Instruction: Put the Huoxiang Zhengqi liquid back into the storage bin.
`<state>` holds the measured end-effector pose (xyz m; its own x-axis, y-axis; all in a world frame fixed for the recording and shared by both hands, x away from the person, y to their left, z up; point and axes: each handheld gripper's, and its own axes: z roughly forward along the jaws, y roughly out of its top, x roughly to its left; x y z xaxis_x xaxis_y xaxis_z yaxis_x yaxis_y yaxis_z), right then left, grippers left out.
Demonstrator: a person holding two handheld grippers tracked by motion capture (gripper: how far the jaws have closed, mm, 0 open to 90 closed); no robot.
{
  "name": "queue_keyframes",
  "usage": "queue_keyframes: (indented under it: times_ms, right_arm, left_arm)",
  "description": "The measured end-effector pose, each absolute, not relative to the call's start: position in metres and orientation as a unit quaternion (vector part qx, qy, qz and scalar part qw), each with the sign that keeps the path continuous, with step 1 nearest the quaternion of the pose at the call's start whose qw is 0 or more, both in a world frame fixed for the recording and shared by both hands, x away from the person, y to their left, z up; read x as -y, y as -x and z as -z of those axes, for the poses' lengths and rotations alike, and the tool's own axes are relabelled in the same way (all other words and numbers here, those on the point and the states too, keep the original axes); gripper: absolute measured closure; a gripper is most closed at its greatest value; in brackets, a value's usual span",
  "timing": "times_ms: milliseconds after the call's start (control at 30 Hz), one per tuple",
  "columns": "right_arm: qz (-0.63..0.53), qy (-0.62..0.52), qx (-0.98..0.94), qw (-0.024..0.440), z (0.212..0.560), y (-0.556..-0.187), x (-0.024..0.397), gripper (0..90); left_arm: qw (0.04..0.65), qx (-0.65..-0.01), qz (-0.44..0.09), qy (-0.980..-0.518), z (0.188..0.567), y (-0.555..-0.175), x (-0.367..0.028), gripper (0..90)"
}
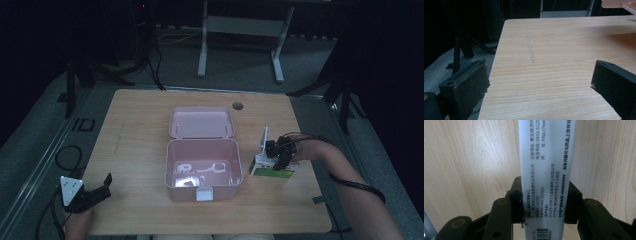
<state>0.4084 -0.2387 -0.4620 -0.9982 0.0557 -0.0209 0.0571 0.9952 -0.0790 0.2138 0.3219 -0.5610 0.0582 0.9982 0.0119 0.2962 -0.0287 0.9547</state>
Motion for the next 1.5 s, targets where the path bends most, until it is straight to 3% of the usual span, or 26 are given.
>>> queue_keyframes:
  times_ms: [633,1500]
  right_arm:
    - [0.046,-0.026,-0.998,-0.021,0.444,-0.4,0.233,62.1]
    - [0.062,-0.003,-0.998,-0.019,0.36,-0.361,0.224,62.2]
  left_arm:
    - [0.427,-0.551,-0.411,-0.588,0.561,-0.214,-0.322,1.6]
    - [0.427,-0.554,-0.411,-0.585,0.561,-0.214,-0.322,1.6]
